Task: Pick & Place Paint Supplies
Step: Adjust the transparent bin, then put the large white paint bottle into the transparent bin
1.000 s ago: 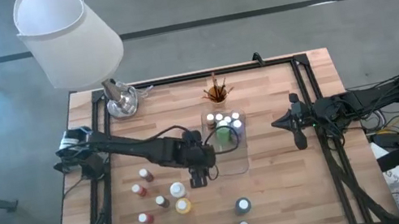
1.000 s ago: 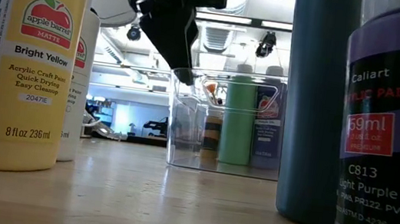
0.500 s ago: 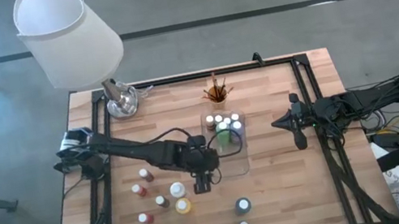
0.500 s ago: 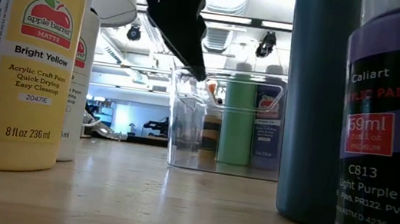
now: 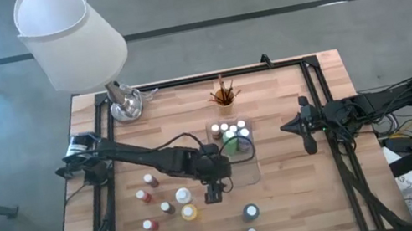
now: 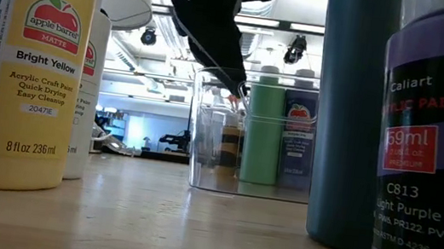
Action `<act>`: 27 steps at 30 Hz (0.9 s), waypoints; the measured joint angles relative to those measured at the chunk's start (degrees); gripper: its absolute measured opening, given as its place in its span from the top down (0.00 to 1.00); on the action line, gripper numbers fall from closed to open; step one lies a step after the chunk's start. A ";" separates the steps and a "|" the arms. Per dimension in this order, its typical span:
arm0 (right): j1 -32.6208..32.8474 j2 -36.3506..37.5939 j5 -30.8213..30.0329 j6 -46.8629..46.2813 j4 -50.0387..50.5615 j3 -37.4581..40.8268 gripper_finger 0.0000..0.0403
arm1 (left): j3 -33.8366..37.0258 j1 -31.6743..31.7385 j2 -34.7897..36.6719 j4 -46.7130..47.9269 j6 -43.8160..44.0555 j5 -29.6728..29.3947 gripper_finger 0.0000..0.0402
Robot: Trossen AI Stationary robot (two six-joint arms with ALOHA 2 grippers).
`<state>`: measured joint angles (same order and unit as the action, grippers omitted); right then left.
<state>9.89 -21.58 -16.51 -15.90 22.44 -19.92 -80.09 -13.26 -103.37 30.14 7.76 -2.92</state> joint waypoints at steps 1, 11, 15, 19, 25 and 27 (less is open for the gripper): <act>-0.02 0.00 -0.02 0.01 -0.01 0.00 0.98 | 0.00 0.00 -0.01 0.22 -0.11 0.10 0.38; -0.01 0.00 -0.01 0.01 -0.04 0.00 0.98 | -4.28 -0.02 2.14 5.52 -7.82 -12.09 0.38; 0.00 0.04 0.00 0.02 -0.02 0.00 0.98 | -6.05 -0.17 4.17 5.91 -8.16 -12.98 0.38; -0.01 0.07 0.00 0.02 0.00 0.00 0.98 | -6.55 -1.89 5.57 6.27 -8.09 -11.79 0.38; -0.02 0.07 0.00 0.02 0.00 0.00 0.98 | -6.55 -5.97 7.20 5.31 -6.54 -10.97 0.38; -0.02 0.07 0.00 0.02 0.00 0.00 0.98 | -6.55 -7.59 7.21 3.58 -6.26 -8.85 0.38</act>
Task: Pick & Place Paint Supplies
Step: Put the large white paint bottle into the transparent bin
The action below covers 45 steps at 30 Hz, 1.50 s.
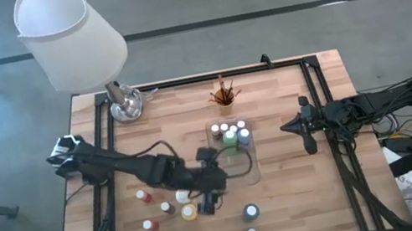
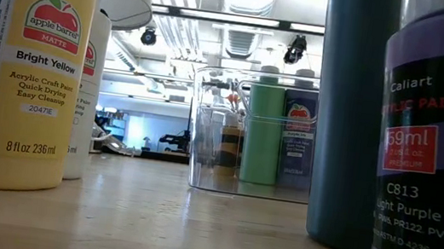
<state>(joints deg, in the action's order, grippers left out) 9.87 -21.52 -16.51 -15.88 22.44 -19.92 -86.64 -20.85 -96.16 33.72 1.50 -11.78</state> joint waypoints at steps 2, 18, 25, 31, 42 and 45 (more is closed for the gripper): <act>0.02 0.00 0.00 -0.02 0.00 0.00 0.98 | 0.54 -1.58 0.00 -3.09 0.02 2.48 0.38; 0.02 0.00 0.00 -0.01 0.00 0.00 0.98 | 1.08 -10.42 2.25 8.40 15.95 -7.28 0.39; 0.00 -0.02 0.00 -0.02 0.00 0.00 0.98 | 1.21 -12.66 7.35 16.10 26.21 -7.69 0.39; 0.01 -0.02 -0.02 -0.08 0.00 0.00 0.98 | 3.99 -12.59 12.05 23.89 37.81 -10.98 0.39; 0.01 -0.02 0.00 -0.02 0.01 0.00 0.98 | 11.62 -11.25 16.85 23.74 46.65 -9.74 0.39; 0.02 -0.02 0.00 -0.11 0.00 0.00 0.98 | 12.80 -11.25 16.57 23.59 46.52 -8.84 0.39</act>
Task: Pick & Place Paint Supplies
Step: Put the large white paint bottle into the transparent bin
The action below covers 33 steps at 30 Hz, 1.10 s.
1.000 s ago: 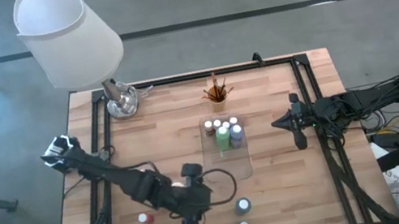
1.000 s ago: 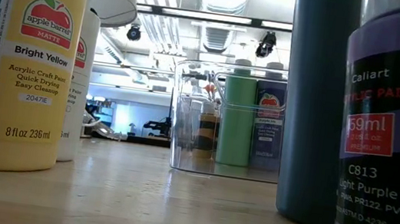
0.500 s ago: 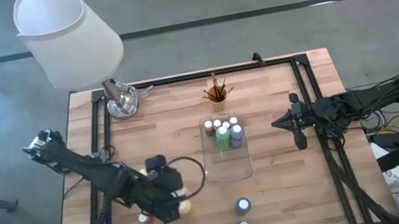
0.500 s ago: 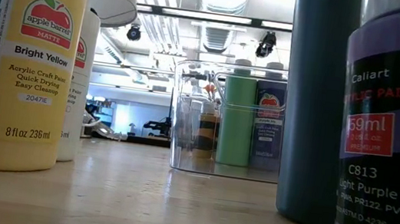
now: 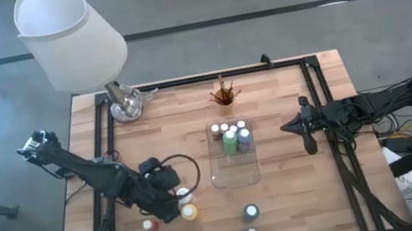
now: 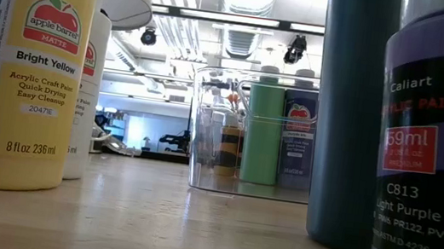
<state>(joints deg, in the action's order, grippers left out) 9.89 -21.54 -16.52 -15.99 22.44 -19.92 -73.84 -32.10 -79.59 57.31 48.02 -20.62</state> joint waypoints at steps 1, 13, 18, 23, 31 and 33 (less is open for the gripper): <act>0.00 0.00 0.00 0.07 0.00 0.00 0.98 | 0.43 0.00 0.00 -0.49 -0.19 0.17 0.39; 0.00 0.00 -0.01 0.05 0.00 0.00 0.98 | 3.89 0.00 -0.03 -5.58 -2.02 1.30 0.39; -0.01 0.00 0.00 0.09 0.00 0.00 0.98 | 4.07 0.00 -0.11 -6.56 -3.18 1.73 0.39; -0.01 0.00 -0.02 0.09 0.00 0.00 0.98 | 6.45 0.08 -0.17 -9.07 -3.13 2.97 0.39; -0.02 0.00 -0.01 0.09 0.00 0.00 0.98 | 10.19 0.11 -0.15 -15.69 -6.29 3.70 0.39; -0.01 0.00 0.00 0.09 0.00 0.00 0.98 | 10.33 0.13 -0.15 -15.91 -7.18 3.64 0.40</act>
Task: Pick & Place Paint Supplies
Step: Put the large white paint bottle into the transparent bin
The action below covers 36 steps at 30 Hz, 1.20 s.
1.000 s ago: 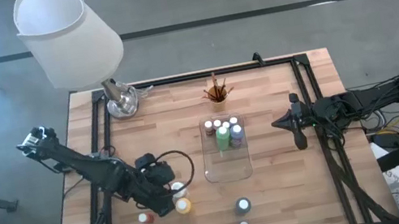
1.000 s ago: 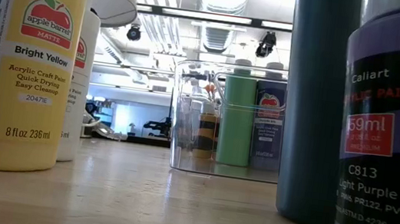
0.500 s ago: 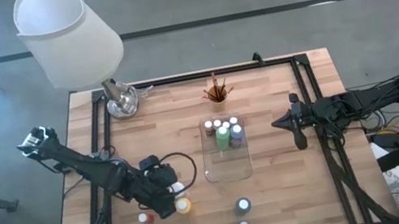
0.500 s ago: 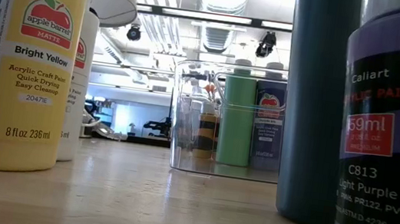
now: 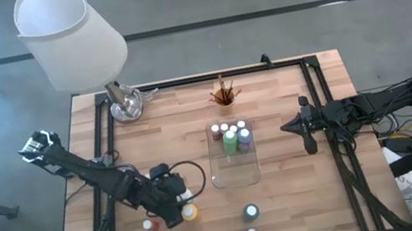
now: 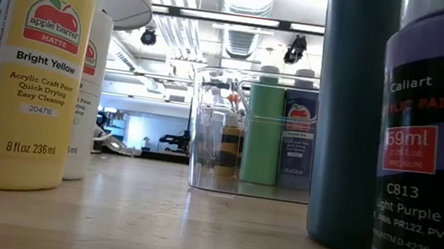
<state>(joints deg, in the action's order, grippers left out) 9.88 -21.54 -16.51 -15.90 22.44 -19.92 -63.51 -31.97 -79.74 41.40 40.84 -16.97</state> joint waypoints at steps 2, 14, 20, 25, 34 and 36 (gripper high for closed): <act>0.00 0.00 -0.02 0.00 0.00 0.00 0.98 | 0.02 0.00 0.02 0.05 -0.58 -0.01 0.43; 0.00 0.00 0.00 0.01 0.00 0.00 0.98 | 0.02 0.11 0.06 0.10 -3.89 -0.88 0.70; 0.00 0.00 -0.01 0.01 0.00 0.00 0.98 | 0.07 0.14 0.07 0.18 -4.98 -2.08 0.70; 0.01 0.01 -0.02 0.01 0.00 0.00 0.98 | -0.62 0.56 0.15 1.28 -5.32 -2.12 0.69; -0.01 0.01 0.00 -0.08 0.01 0.00 0.98 | -5.42 1.54 0.20 2.52 -10.05 -2.25 0.69; 0.00 0.00 -0.01 0.00 0.00 0.00 0.98 | -7.55 1.81 0.21 3.96 -11.15 -2.36 0.69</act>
<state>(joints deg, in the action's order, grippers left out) 9.88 -21.54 -16.53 -15.90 22.44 -19.92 -71.06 -30.16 -79.54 45.36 29.69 -19.33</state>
